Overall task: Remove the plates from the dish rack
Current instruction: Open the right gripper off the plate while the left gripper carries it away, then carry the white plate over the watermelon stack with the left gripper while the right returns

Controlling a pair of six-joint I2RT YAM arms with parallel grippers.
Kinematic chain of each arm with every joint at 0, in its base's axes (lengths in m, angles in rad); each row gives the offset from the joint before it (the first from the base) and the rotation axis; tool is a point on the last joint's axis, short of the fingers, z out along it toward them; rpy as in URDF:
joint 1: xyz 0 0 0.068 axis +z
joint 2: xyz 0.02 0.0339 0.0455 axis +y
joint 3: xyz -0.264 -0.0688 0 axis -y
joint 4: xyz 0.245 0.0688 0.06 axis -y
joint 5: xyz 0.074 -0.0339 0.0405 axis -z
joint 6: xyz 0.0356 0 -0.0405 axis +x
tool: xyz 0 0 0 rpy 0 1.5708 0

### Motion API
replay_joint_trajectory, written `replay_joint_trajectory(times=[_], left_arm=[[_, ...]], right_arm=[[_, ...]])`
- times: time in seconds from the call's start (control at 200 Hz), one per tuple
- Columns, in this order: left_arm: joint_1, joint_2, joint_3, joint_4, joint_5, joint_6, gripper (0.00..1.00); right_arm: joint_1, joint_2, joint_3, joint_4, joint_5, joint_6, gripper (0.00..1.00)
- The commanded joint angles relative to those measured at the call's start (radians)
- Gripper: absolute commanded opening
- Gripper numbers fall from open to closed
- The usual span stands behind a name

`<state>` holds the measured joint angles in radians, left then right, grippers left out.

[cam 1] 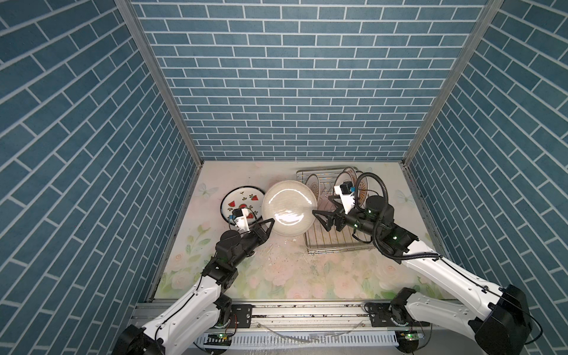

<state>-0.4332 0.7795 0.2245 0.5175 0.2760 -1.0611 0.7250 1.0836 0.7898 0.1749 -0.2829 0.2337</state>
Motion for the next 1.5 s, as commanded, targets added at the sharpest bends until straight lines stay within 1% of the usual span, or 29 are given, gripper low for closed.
replay_joint_trajectory(times=[0.0, 0.265, 0.46, 0.48, 0.69, 0.81, 0.985, 1.146, 1.266, 1.371, 1.496], left_arm=[[0.040, -0.043, 0.000, 0.125, 0.027, -0.025, 0.00], [0.116, -0.077, -0.017, 0.100, 0.047, -0.035, 0.00], [0.181, -0.071, -0.023, 0.097, 0.062, -0.035, 0.00], [0.187, -0.070, -0.024, 0.096, 0.063, -0.061, 0.00], [0.288, -0.077, -0.046, 0.079, 0.074, -0.080, 0.00], [0.327, -0.082, -0.053, 0.068, 0.087, -0.082, 0.00], [0.383, -0.051, -0.059, 0.082, 0.097, -0.086, 0.00], [0.399, -0.045, -0.055, 0.029, 0.040, -0.051, 0.00], [0.435, -0.036, -0.051, 0.030, 0.056, -0.046, 0.00], [0.486, -0.022, -0.051, 0.031, 0.078, -0.046, 0.00], [0.522, 0.021, -0.055, 0.063, 0.095, -0.048, 0.00]], right_arm=[[0.017, 0.017, 0.037, 0.026, 0.037, -0.053, 0.99], [0.048, 0.096, 0.065, 0.065, 0.036, -0.060, 0.99], [0.081, 0.196, 0.123, 0.080, 0.037, -0.065, 0.99], [0.084, 0.205, 0.129, 0.081, 0.038, -0.065, 0.99], [0.120, 0.329, 0.209, 0.098, 0.055, -0.057, 0.99], [0.138, 0.405, 0.265, 0.094, 0.070, -0.060, 0.99], [0.155, 0.506, 0.341, 0.093, 0.071, -0.060, 0.99], [0.159, 0.596, 0.406, 0.095, 0.077, -0.047, 0.99], [0.160, 0.670, 0.462, 0.089, 0.076, -0.041, 0.99], [0.160, 0.724, 0.508, 0.077, 0.077, -0.041, 0.99], [0.160, 0.780, 0.549, 0.081, 0.073, -0.040, 0.99]])
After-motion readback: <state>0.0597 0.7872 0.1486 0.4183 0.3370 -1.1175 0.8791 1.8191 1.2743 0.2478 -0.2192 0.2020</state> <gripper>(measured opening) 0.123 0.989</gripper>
